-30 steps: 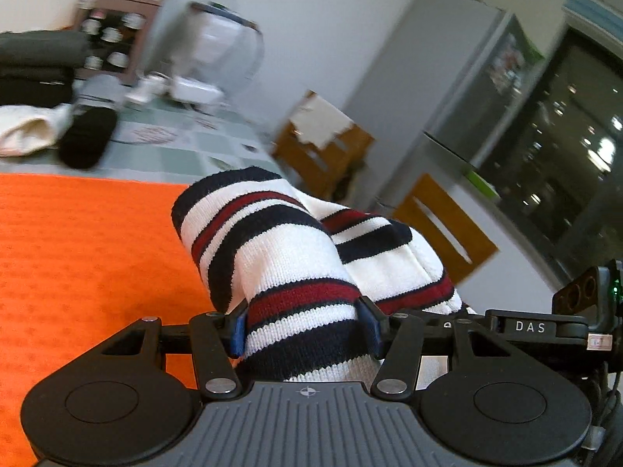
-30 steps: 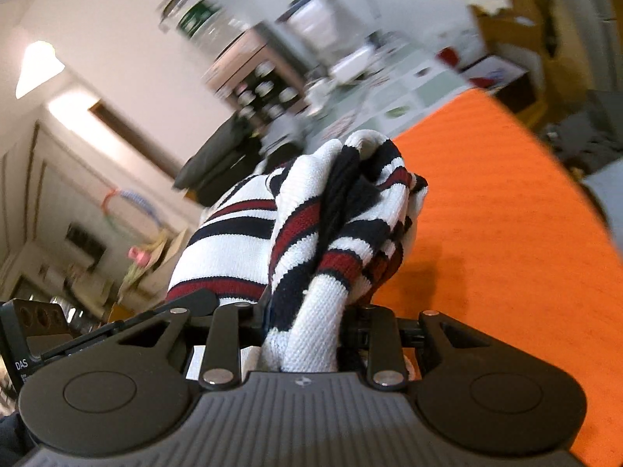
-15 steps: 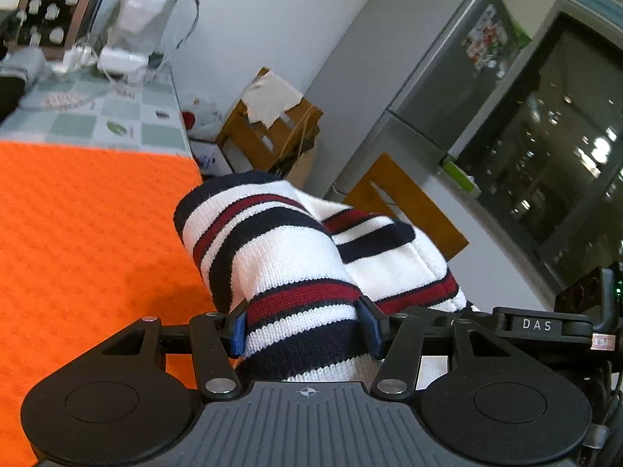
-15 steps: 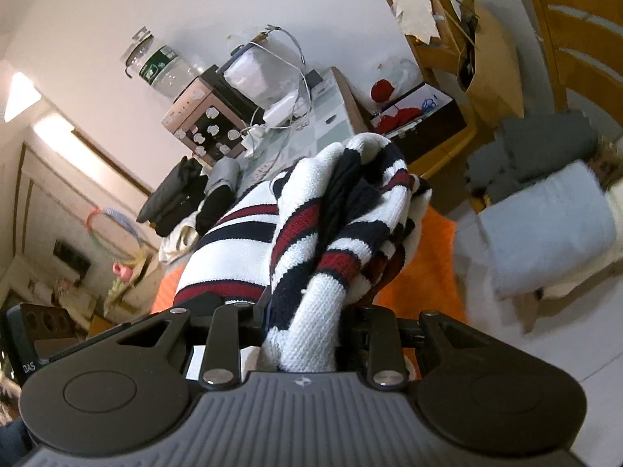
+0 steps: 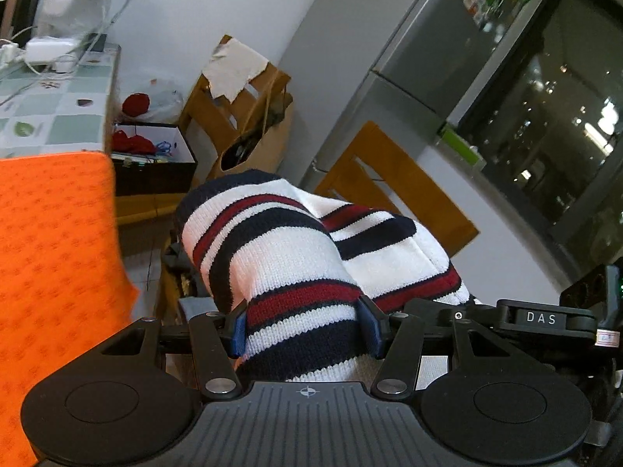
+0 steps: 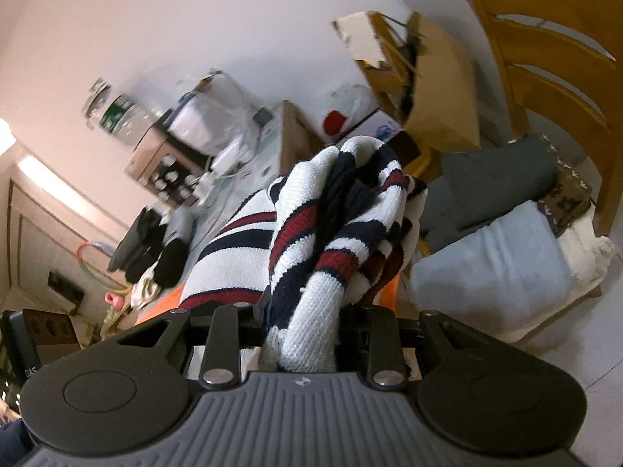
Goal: Fold clothes
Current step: 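Carry the cardigan bundle with both tools over to the grey-cushioned chair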
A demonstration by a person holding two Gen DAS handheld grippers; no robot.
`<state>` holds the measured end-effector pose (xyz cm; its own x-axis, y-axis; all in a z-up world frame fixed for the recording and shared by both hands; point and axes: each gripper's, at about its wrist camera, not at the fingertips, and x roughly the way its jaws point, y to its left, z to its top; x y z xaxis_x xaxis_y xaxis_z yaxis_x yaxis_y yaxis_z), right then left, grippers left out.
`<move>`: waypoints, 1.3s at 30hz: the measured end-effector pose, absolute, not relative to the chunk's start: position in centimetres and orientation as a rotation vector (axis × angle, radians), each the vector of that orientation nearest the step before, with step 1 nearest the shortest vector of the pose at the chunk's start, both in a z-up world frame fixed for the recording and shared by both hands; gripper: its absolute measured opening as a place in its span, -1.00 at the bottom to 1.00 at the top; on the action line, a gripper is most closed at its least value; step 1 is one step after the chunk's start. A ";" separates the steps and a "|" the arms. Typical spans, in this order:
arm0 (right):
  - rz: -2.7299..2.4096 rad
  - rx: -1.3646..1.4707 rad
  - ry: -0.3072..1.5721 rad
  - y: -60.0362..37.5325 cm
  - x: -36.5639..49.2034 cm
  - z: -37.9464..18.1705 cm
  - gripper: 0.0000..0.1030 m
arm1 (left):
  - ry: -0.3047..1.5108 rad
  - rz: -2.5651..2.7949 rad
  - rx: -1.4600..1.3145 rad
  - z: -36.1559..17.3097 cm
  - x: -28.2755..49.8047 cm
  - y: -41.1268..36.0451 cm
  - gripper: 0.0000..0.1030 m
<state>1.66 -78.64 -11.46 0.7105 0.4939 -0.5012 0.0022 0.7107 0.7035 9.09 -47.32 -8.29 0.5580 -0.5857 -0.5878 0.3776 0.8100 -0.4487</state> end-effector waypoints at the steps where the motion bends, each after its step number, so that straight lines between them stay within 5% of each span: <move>1: 0.304 0.741 0.741 -79.5 2.5 -11.9 -0.36 | 0.797 -0.570 -0.279 -8.9 10.1 -48.5 0.13; 14: 0.436 0.656 0.769 -91.0 17.6 -22.9 -0.36 | 0.887 -0.377 -0.263 -19.3 21.6 -59.6 0.13; 26: 0.448 0.604 0.902 -92.2 24.8 -38.4 -0.35 | 1.088 -0.265 -0.172 -31.9 27.6 -61.2 0.05; 33: 0.394 0.556 0.965 -93.2 24.2 -40.1 0.07 | 1.078 -0.272 -0.162 -31.0 26.4 -60.0 0.07; 39: 0.314 0.379 0.976 -92.9 24.2 -35.8 0.05 | 1.018 -0.211 -0.186 -27.0 25.2 -58.7 0.07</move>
